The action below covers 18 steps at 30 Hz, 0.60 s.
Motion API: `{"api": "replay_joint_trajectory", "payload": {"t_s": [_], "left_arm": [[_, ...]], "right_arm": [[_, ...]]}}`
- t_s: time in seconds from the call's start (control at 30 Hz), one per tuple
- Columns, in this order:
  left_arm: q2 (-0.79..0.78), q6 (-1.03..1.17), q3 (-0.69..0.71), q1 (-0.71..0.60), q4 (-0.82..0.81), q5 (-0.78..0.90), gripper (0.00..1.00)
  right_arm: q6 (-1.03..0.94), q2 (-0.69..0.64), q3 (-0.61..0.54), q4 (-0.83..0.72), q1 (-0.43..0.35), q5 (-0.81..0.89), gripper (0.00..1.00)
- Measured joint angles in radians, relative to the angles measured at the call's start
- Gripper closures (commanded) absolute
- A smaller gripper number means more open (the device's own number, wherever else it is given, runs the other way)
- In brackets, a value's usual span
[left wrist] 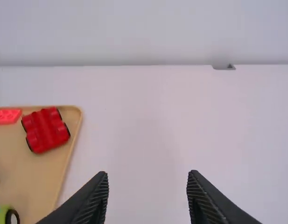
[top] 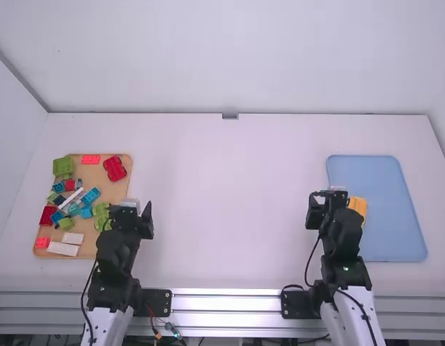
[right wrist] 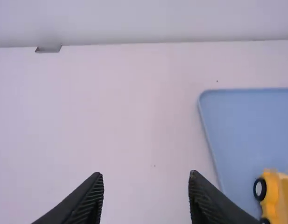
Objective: Assemble lego blocks to make yellow taxi
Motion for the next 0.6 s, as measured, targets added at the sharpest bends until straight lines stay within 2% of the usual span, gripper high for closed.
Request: {"api": "replay_joint_trajectory", "payload": {"t_s": [0.17, 0.27, 0.6], "left_arm": [[-0.105, 0.000, 0.000, 0.000, 0.002, -0.004, 0.71], [-0.113, 0.000, 0.000, 0.000, 0.002, -0.004, 0.77], [-0.113, 0.000, 0.000, 0.000, 0.002, -0.004, 0.91]], "right_arm": [[0.000, -0.115, -0.114, 0.000, 0.000, 0.000, 0.71], [0.001, -0.172, -0.171, -0.002, 0.000, 0.002, 0.77], [0.002, -0.344, -0.179, 0.008, 0.000, 0.000, 0.93]]}}
